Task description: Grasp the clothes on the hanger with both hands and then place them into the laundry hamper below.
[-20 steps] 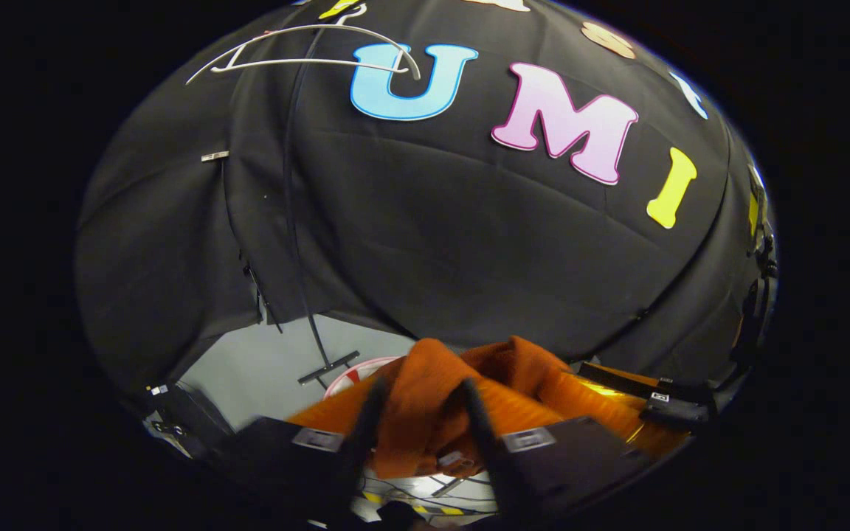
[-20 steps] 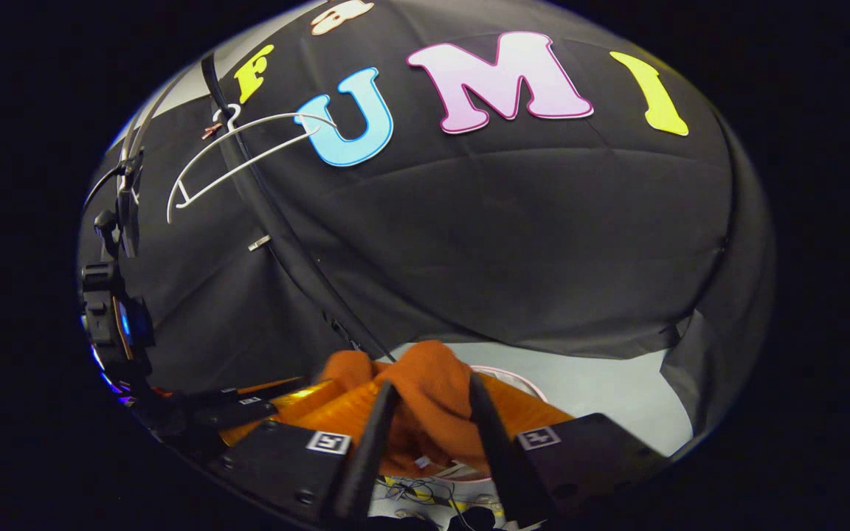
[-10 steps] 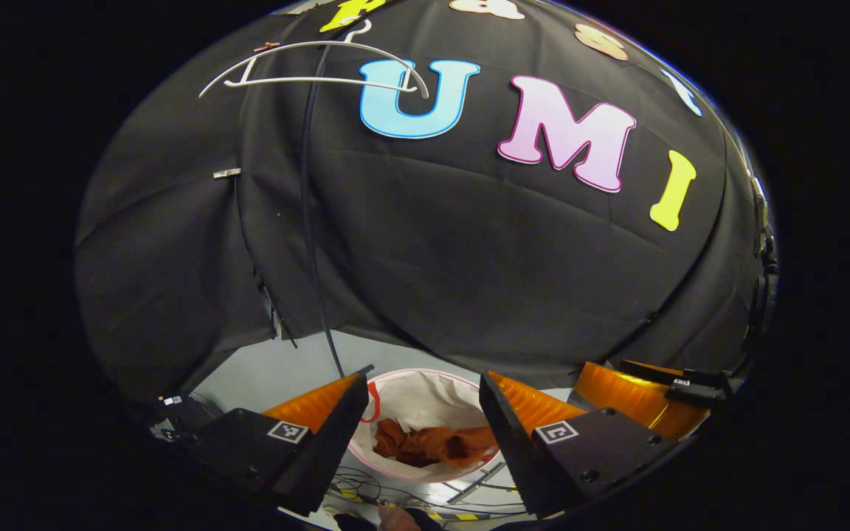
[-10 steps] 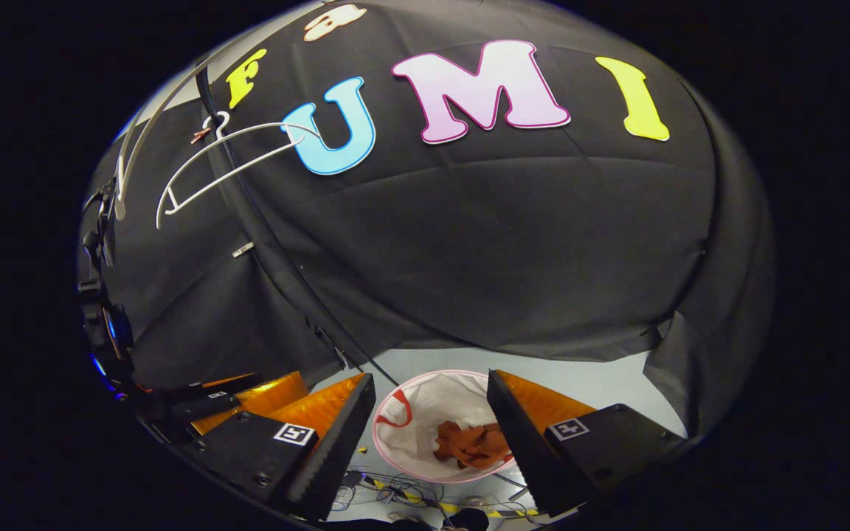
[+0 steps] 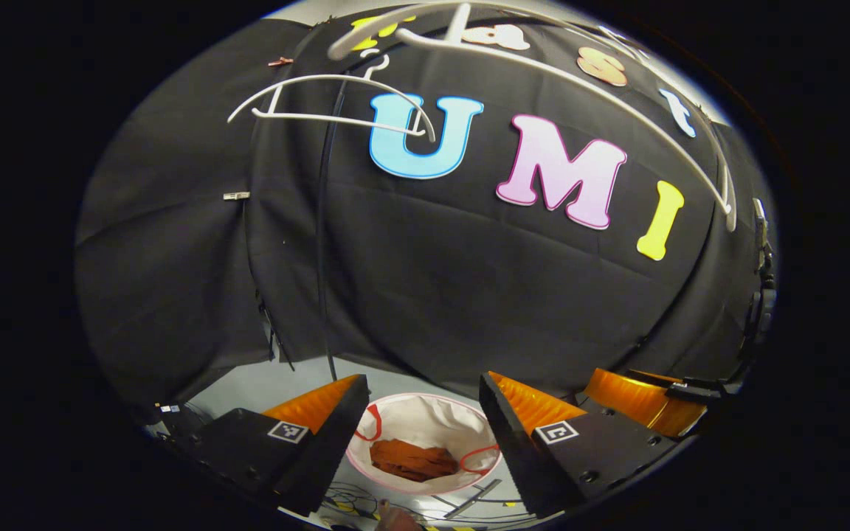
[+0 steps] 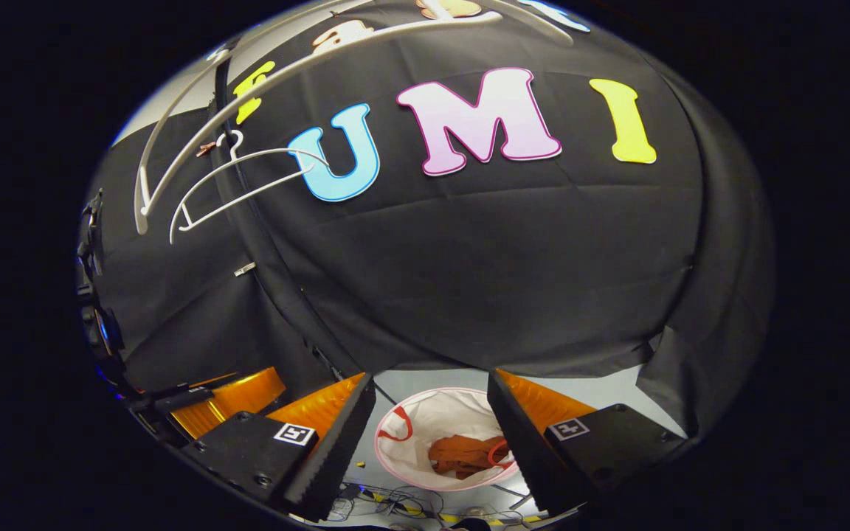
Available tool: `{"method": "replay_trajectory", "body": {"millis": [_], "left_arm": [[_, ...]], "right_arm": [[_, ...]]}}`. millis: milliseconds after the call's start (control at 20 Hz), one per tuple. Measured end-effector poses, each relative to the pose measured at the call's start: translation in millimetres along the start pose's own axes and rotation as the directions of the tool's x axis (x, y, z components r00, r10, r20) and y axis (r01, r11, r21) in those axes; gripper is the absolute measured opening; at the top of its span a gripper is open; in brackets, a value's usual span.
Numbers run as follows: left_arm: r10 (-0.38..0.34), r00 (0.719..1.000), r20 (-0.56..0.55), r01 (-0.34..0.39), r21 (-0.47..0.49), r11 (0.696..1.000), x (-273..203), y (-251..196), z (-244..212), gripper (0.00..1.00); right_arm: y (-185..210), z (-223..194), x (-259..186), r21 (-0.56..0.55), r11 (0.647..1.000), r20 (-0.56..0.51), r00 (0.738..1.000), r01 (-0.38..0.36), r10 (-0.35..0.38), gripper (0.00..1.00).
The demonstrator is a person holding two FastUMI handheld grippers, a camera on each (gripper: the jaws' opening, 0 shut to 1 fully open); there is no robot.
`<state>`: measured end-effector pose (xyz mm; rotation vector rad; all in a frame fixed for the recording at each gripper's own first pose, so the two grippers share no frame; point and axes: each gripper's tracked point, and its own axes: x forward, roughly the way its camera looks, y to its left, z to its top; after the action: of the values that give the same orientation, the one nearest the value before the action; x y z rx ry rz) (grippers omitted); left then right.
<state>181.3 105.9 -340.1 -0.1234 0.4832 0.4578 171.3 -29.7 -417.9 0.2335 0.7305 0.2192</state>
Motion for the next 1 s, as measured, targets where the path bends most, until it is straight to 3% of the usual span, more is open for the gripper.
{"method": "replay_trajectory", "body": {"millis": [200, 450, 700, 850, 900, 950, 1000], "left_arm": [[-0.045, 0.995, 0.094, 0.046, -0.004, 0.999, -36.9, 8.9, 34.0, 0.95], [-0.133, 0.963, 0.233, 0.129, 0.033, 0.991, -101.8, 25.1, 87.6, 0.95], [-0.262, 0.872, 0.413, 0.247, 0.09, 0.965, -178.0, 35.8, 160.4, 0.95], [-0.321, 0.807, 0.495, 0.286, 0.147, 0.947, -220.5, 40.4, 197.5, 0.95], [-0.338, 0.789, 0.513, 0.298, 0.161, 0.941, -232.0, 41.5, 204.3, 0.95], [-0.355, 0.772, 0.527, 0.312, 0.173, 0.934, -242.5, 40.5, 209.0, 0.95], [-0.373, 0.754, 0.541, 0.328, 0.183, 0.927, -254.6, 38.8, 213.4, 0.92]], "right_arm": [[19.1, 29.6, -38.6, 0.009, 1.0, 0.12, 0.992, 0.025, -0.025, 0.99], [63.2, 69.8, -104.8, -0.001, 0.999, 0.294, 0.955, 0.04, -0.038, 1.0], [113.8, 118.1, -174.2, -0.077, 0.994, 0.482, 0.875, 0.082, -0.035, 0.98], [142.8, 151.4, -218.2, -0.12, 0.985, 0.6, 0.8, 0.127, -0.03, 0.98], [150.7, 157.1, -232.7, -0.129, 0.981, 0.627, 0.778, 0.143, -0.031, 0.92], [155.3, 161.1, -246.1, -0.141, 0.976, 0.654, 0.755, 0.166, -0.034, 1.0], [159.8, 166.5, -260.2, -0.156, 0.969, 0.685, 0.728, 0.194, -0.035, 0.97]]}}
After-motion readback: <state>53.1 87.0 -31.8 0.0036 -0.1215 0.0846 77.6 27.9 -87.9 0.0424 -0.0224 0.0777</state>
